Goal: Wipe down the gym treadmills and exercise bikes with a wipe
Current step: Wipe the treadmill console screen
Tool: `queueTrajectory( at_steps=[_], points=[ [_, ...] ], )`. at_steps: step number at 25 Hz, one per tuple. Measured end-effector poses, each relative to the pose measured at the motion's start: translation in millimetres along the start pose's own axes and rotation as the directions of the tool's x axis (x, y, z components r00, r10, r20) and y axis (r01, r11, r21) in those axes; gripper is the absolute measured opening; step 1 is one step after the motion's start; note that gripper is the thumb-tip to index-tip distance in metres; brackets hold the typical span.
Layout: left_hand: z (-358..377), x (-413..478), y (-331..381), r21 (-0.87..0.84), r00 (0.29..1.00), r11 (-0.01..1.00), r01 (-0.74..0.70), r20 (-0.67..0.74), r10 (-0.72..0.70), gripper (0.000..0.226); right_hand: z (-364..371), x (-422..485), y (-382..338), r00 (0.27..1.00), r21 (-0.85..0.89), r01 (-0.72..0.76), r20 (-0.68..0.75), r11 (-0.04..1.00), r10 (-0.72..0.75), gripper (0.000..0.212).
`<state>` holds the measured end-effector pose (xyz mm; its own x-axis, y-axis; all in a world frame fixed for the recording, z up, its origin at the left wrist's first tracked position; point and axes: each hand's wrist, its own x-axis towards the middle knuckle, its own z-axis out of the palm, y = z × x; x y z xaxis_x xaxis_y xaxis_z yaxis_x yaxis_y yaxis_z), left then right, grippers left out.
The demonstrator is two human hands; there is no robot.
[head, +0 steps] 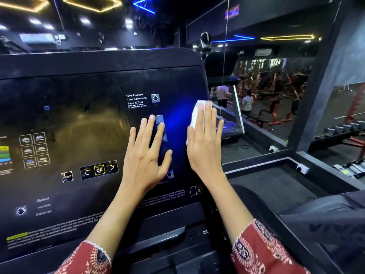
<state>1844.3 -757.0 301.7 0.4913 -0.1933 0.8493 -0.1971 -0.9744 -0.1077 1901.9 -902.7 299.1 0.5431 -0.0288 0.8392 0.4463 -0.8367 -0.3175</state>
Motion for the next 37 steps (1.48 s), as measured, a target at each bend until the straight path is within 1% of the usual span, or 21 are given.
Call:
queueTrajectory(
  at_steps=[3, 5, 8, 14, 18, 19, 20, 22, 23, 24, 25, 26, 27, 28, 29, 30, 31, 33, 34, 35, 37],
  points=[
    [0, -1, -1, 0.006, 1.0, 1.0, -0.009, -0.002, 0.009, 0.061, -3, -46, 11, 0.999, -0.045, -0.025, 0.04, 0.999, 0.027, 0.056],
    [-1, 4, -2, 0.017, 1.0, 1.0, -0.015, -0.001, 0.015, 0.061, -1, -55, 15, 0.999, -0.042, -0.021, 0.031, 0.999, 0.023, 0.056],
    [-1, 20, -5, 0.03, 1.0, 1.0, -0.008, -0.009, 0.009, 0.061, 2, -22, 9, 1.0, -0.034, -0.017, 0.009, 0.999, 0.017, 0.056],
    [-2, 66, -26, 0.061, 0.998, 0.998, -0.012, -0.064, 0.015, 0.062, 10, 70, -6, 0.996, -0.004, 0.055, -0.067, 0.998, -0.055, 0.057],
    [-6, 91, -38, 0.084, 0.996, 0.996, 0.015, -0.092, -0.007, 0.065, 14, 114, -21, 0.993, 0.019, 0.053, -0.111, 0.998, -0.05, 0.057],
    [-7, 97, -42, 0.094, 0.995, 0.995, 0.025, -0.095, -0.016, 0.065, 14, 121, -28, 0.993, 0.037, 0.074, -0.099, 0.997, -0.07, 0.058],
    [-8, 101, -45, 0.103, 0.995, 0.994, 0.038, -0.097, -0.028, 0.066, 14, 126, -35, 0.988, 0.056, 0.141, -0.073, 0.988, -0.137, 0.058],
    [-11, 106, -51, 0.115, 0.995, 0.992, 0.049, -0.09, -0.039, 0.067, 12, 133, -42, 0.933, 0.086, 0.359, -0.016, 0.929, -0.359, 0.057],
    [-11, 106, -53, 0.119, 0.996, 0.992, 0.045, -0.083, -0.035, 0.068, 12, 138, -41, 0.906, 0.08, 0.424, -0.012, 0.902, -0.424, 0.057],
    [-11, 106, -55, 0.12, 0.996, 0.992, 0.041, -0.08, -0.031, 0.068, 11, 143, -38, 0.912, 0.063, 0.41, -0.021, 0.91, -0.41, 0.057],
    [-11, 104, -56, 0.118, 0.996, 0.992, 0.041, -0.08, -0.031, 0.067, 10, 146, -38, 0.947, 0.071, 0.322, -0.033, 0.944, -0.32, 0.058],
    [-12, 102, -56, 0.113, 0.996, 0.993, 0.045, -0.083, -0.036, 0.067, 8, 147, -41, 0.973, 0.102, 0.231, -0.038, 0.968, -0.229, 0.059],
    [-12, 99, -56, 0.103, 0.995, 0.993, 0.054, -0.086, -0.045, 0.067, 8, 142, -47, 0.978, 0.142, 0.21, -0.017, 0.967, -0.21, 0.059],
    [-13, 95, -56, 0.092, 0.995, 0.994, 0.062, -0.088, -0.053, 0.067, 8, 133, -52, 0.958, 0.17, 0.279, 0.011, 0.945, -0.285, 0.058],
    [-14, 91, -56, 0.082, 0.994, 0.994, 0.068, -0.089, -0.06, 0.066, 11, 121, -53, 0.922, 0.178, 0.376, 0.025, 0.909, -0.386, 0.056],
    [-15, 86, -56, 0.074, 0.994, 0.995, 0.071, -0.089, -0.064, 0.066, 13, 110, -50, 0.894, 0.167, 0.437, 0.023, 0.884, -0.447, 0.054],
    [-16, 79, -55, 0.068, 0.994, 0.995, 0.072, -0.089, -0.066, 0.065, 14, 99, -45, 0.909, 0.169, 0.409, 0.017, 0.897, -0.417, 0.054],
    [-17, 64, -53, 0.058, 0.994, 0.995, 0.076, -0.084, -0.071, 0.064, 13, 76, -38, 0.981, 0.209, 0.189, 0.004, 0.959, -0.195, 0.054],
    [-19, 55, -52, 0.053, 0.994, 0.996, 0.074, -0.082, -0.069, 0.064, 12, 63, -39, 0.987, 0.21, 0.154, 0.002, 0.966, -0.158, 0.054],
    [-20, 47, -50, 0.05, 0.995, 0.996, 0.069, -0.082, -0.065, 0.063, 11, 48, -41, 0.979, 0.194, 0.198, 0.007, 0.961, -0.203, 0.053],
    [-22, 30, -46, 0.048, 0.995, 0.997, 0.066, -0.072, -0.062, 0.062, 10, 23, -40, 0.937, 0.127, 0.341, 0.037, 0.931, -0.348, 0.051]
  ],
)
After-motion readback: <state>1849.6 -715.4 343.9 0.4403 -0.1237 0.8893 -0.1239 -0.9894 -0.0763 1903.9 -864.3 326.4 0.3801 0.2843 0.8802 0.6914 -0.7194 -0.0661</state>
